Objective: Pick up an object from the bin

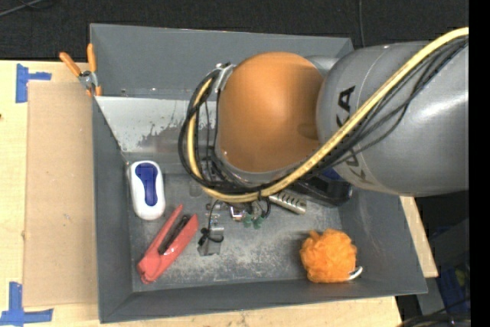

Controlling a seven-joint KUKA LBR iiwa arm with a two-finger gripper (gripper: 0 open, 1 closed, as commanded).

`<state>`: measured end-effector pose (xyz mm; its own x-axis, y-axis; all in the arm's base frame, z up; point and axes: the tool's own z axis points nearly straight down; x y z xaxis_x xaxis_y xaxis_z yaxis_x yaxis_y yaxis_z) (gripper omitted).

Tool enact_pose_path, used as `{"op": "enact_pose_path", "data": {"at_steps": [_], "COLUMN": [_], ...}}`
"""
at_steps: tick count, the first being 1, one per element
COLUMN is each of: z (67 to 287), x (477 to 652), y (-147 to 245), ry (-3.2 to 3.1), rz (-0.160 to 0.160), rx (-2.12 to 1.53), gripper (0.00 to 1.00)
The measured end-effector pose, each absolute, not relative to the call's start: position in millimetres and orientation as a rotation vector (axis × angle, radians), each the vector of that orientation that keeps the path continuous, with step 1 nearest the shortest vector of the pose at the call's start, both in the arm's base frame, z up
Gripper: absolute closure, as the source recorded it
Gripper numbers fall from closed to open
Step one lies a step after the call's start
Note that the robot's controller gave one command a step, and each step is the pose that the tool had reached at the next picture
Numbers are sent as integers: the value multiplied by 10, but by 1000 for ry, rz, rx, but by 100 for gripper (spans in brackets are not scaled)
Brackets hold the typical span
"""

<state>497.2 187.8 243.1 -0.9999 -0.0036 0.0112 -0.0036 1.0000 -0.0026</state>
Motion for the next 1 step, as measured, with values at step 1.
{"op": "enact_pose_path", "data": {"at_steps": [1], "z": [2474], "x": [4991], "y": [1864], "ry": [-3139], "rz": [1], "rx": [-3], "gripper": [0]}}
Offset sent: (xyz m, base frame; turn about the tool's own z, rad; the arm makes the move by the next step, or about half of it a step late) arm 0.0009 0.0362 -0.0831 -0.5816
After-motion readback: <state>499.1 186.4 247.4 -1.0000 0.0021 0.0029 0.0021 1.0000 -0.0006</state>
